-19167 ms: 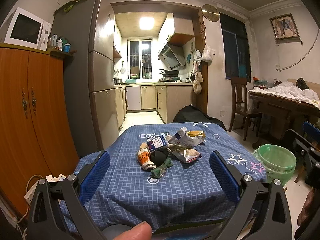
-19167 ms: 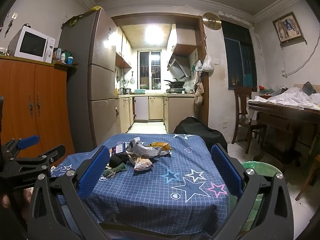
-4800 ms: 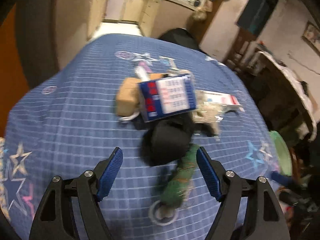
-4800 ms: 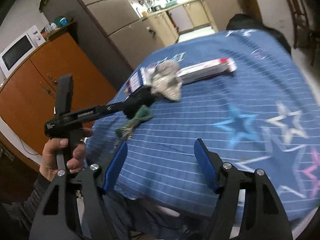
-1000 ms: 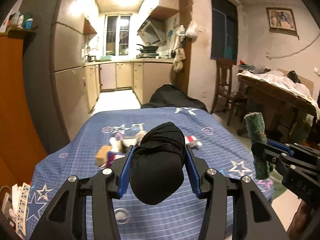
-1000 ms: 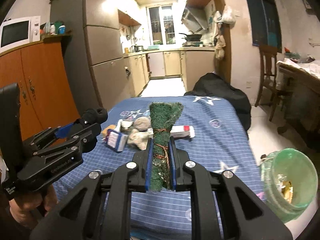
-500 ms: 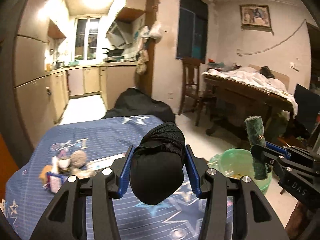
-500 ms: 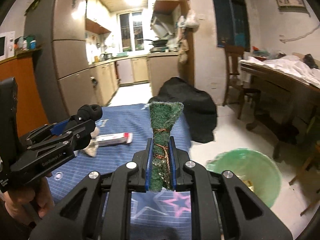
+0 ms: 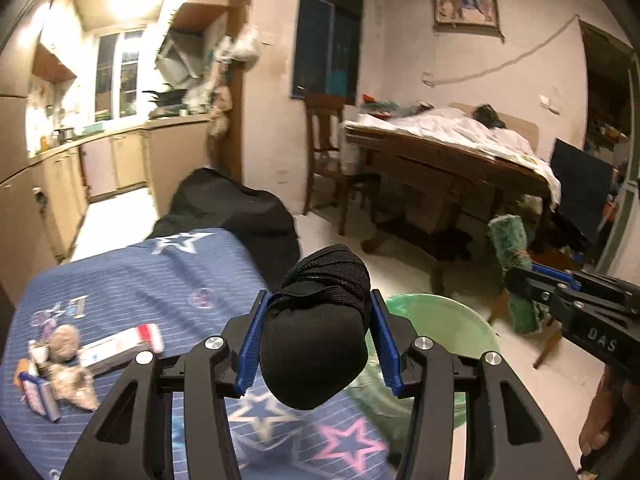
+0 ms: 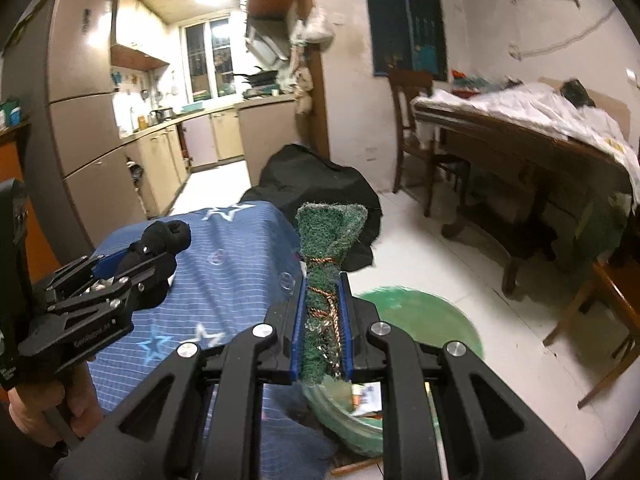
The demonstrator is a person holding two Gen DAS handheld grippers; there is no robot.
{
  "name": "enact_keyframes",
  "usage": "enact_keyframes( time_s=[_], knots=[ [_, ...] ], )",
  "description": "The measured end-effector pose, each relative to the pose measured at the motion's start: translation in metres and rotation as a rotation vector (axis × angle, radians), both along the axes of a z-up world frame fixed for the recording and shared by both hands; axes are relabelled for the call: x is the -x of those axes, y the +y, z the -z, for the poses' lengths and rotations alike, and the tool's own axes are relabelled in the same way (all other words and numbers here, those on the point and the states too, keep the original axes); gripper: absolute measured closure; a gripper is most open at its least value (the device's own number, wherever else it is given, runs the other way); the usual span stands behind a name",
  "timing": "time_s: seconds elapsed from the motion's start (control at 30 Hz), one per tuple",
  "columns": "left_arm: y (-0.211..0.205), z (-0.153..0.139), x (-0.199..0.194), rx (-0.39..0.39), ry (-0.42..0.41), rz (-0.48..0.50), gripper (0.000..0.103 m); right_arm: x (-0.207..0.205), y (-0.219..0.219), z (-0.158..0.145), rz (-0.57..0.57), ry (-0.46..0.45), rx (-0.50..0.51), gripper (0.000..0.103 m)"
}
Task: Collect trash
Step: 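Carry sock and scrubber over the green bin and open both tools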
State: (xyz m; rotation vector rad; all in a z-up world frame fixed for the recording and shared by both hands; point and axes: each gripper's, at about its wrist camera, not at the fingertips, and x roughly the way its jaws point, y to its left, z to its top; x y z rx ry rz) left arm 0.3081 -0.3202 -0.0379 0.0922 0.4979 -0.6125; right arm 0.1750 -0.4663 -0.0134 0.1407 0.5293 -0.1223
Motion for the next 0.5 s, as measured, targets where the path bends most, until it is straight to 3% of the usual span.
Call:
enact_keyframes(
  time_s=[0.2, 0.5],
  knots=[
    [-0.067, 0.023, -0.017, -0.037, 0.090, 0.101, 0.053, -0.011, -0.046, 0.021, 0.027, 0.098, -0.049, 0.090],
    [-0.128, 0.082, -0.056, -0.090, 0.252, 0.176, 0.053, -0.033, -0.093, 0.064, 0.036, 0.230, -0.161, 0.090]
  ],
)
